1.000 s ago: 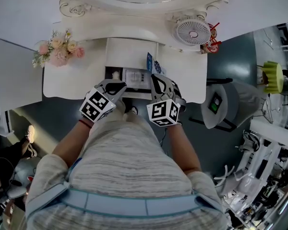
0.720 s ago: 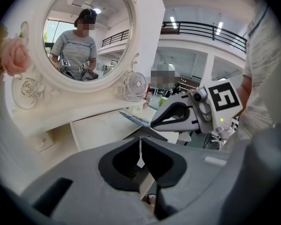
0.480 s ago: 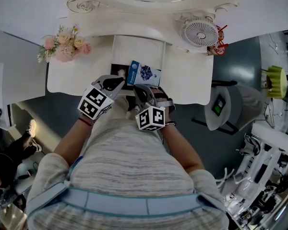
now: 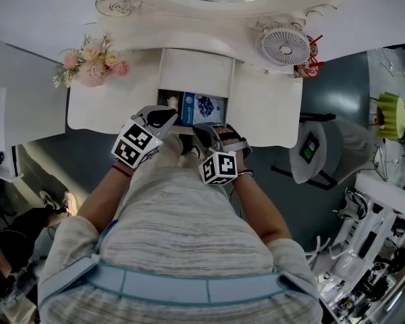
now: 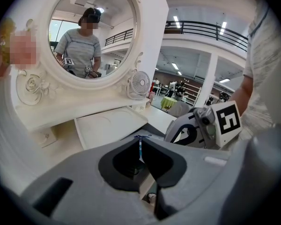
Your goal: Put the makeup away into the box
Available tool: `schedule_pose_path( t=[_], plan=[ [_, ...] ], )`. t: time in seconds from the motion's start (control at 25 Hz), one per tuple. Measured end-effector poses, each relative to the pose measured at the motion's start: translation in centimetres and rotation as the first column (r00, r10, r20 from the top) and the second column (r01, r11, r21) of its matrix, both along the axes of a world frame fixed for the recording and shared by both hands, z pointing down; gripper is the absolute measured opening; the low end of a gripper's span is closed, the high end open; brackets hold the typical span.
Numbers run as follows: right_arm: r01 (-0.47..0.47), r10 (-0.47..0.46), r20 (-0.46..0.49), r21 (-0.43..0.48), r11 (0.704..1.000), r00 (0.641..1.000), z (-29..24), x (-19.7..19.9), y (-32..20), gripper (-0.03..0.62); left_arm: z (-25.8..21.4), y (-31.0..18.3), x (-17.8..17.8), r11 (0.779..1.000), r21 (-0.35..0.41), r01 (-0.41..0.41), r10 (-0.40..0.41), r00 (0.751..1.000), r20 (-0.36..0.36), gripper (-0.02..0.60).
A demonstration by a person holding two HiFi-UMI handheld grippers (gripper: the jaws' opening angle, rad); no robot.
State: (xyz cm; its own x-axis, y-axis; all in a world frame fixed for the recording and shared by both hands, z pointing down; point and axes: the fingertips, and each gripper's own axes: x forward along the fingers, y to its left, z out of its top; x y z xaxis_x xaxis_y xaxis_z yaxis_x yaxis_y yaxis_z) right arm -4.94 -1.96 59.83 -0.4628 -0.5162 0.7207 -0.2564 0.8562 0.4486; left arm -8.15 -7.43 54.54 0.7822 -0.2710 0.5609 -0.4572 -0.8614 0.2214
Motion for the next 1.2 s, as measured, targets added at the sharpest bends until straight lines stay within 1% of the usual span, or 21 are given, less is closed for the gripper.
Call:
schedule_pose_path(
  t=[0.16, 0.4, 0.48, 0.6, 0.76, 0.96, 1.08, 1.2],
  plan=[
    [0.014, -0.014, -0.015, -0.001, 1.000, 1.000, 0.7, 0.0, -0.5, 0.008, 0.1, -0.1, 0.2, 1.000, 0.001, -0.004, 0.004, 1.000, 0.003, 0.018],
    [-0.007, 0.006, -0.023, -0.029, 1.000, 1.000, 1.7, 0.1, -0.9, 0.008, 0.1, -0.2, 0.4, 1.000, 0.003, -0.007, 0.007, 1.000, 0.006, 0.018],
    [-0.031, 0.031, 0.004, -0.063, 0.998, 1.000, 1.9, 0.1, -0.9, 0.008, 0.1, -0.1, 0.5, 1.000, 0.003, -0.008, 0.008, 1.000, 0.006, 0.018],
    [-0.105, 0.117, 0.089, -0.134, 0.985, 0.989, 1.6, 0.3, -1.1, 0.009, 0.0, -0.1, 0.6, 1.000, 0.005, -0.009, 0.009, 1.000, 0.003, 0.018],
    [-0.194, 0.228, 0.172, -0.192, 0.962, 0.958, 0.8, 1.2, -1.8, 0.011, 0.0, -0.2, 0.8, 1.000, 0.008, -0.014, 0.014, 1.000, 0.004, 0.018],
    [-0.258, 0.317, 0.242, -0.244, 0.935, 0.917, -0.4, 2.0, -2.4, 0.011, -0.2, -0.1, 1.0, 1.000, 0.013, -0.020, 0.020, 1.000, 0.000, 0.018],
    [-0.311, 0.381, 0.308, -0.252, 0.916, 0.872, -2.2, 2.9, -3.1, 0.011, -0.7, -0.2, 1.1, 1.000, 0.023, -0.018, 0.018, 1.000, -0.007, 0.018],
    [-0.371, 0.443, 0.376, -0.252, 0.894, 0.814, -4.3, 4.2, -3.7, 0.011, -1.4, -0.4, 1.2, 0.999, 0.040, -0.013, 0.014, 1.000, -0.019, 0.018]
  ],
)
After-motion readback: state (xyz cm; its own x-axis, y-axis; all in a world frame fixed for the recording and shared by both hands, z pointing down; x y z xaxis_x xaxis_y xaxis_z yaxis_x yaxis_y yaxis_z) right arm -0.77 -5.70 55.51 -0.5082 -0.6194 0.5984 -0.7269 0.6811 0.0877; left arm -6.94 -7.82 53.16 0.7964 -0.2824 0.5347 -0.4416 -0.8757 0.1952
